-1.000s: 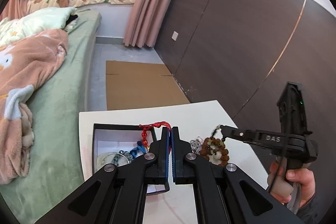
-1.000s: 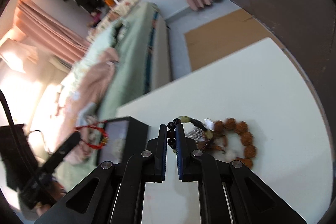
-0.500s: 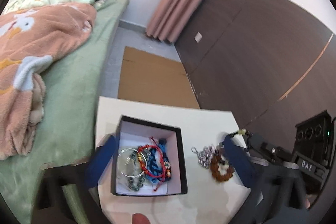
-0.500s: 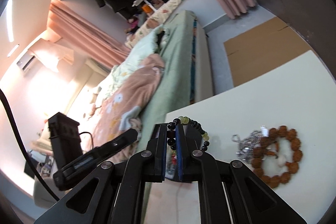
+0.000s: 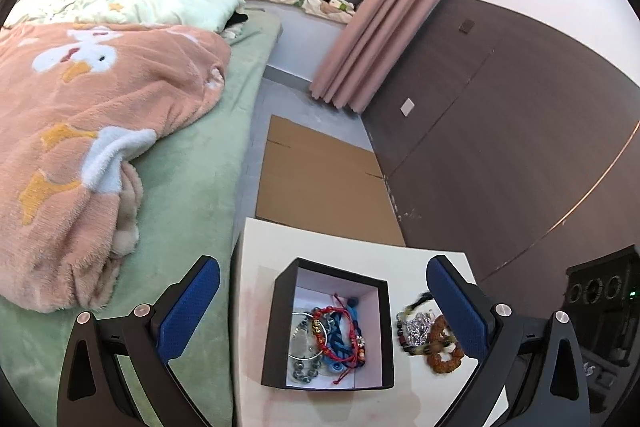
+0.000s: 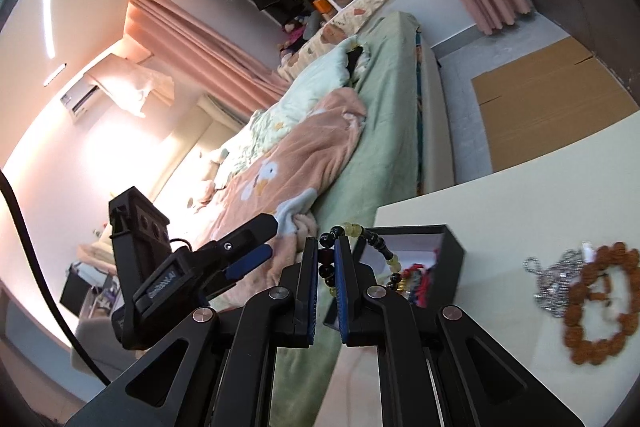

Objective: Organize jewelry
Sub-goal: 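Place the red bracelet and black bead bracelet into the box and open both grippers, then lower the left gripper onto the brown bead bracelet and close on it, then carry the brown bead bracelet with the left gripper into the box and release, then grasp the silver chain with the right gripper and drop it into the box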

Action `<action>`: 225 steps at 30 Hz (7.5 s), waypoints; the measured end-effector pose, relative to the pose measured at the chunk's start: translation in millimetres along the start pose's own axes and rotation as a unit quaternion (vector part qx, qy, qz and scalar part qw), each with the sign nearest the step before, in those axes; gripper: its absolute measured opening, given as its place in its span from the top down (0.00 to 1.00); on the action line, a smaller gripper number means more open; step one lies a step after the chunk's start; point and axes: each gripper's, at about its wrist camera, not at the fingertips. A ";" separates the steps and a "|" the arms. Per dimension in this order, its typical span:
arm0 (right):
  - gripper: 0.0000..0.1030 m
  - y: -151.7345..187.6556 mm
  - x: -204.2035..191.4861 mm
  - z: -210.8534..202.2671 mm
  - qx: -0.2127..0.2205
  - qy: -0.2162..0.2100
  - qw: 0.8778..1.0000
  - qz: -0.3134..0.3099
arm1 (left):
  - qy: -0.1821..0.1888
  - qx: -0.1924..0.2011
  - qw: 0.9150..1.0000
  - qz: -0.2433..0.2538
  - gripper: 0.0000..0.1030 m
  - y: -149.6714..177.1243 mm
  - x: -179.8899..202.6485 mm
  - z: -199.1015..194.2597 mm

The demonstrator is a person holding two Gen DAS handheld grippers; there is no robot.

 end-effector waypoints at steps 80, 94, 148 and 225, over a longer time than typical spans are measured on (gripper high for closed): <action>0.25 28.4 152.7 -151.6 -0.013 0.201 0.958 0.205 | -0.010 -0.182 0.963 0.198 0.68 121.2 165.8 174.5; 0.25 25.6 164.4 -130.2 -0.031 0.199 0.954 0.222 | 0.064 -0.152 0.969 0.185 0.81 99.8 168.4 145.9; 0.93 11.8 125.8 1.5 -0.105 0.259 0.950 0.141 | 0.087 -0.021 0.993 0.082 0.81 15.4 52.4 17.5; 0.61 -87.5 -92.6 -31.7 0.032 0.143 0.989 -0.029 | 0.060 0.044 0.997 0.009 0.00 -14.6 -17.7 -37.1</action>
Point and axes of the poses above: each gripper's, at about its wrist camera, not at the fingertips, and z roughly the way its jaws point, x to its right, y to its underside, and after that the axes turned 10 degrees about -x, right-handed
